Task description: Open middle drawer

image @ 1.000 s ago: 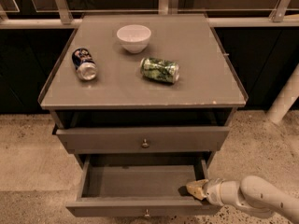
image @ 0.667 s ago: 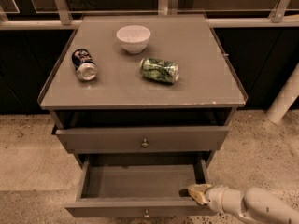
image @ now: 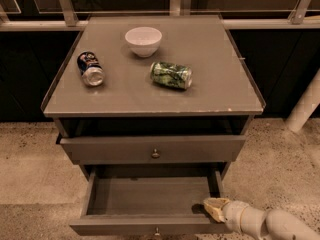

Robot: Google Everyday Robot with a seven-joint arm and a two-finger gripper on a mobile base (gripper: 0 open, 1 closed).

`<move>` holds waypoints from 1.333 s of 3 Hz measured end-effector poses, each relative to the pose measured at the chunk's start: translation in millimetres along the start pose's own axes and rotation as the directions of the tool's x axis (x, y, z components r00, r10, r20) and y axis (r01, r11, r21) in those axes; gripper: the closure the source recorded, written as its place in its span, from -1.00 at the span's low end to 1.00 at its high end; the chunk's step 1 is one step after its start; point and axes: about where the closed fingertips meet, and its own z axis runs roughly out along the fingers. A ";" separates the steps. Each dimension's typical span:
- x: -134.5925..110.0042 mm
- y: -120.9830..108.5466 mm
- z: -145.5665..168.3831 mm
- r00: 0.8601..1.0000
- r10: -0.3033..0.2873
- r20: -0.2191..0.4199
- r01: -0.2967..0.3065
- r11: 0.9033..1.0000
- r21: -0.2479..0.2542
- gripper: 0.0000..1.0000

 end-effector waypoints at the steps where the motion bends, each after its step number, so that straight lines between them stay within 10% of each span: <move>1: -38.3 4.5 -34.0 0.987 -0.115 0.112 0.101 0.987 0.125 1.00; 4: -47.3 5.0 -40.5 0.983 -0.118 0.138 0.098 0.985 0.139 -0.30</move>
Offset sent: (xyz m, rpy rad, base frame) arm 0.0019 -0.0087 0.0450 -0.0566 -0.1622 -0.0539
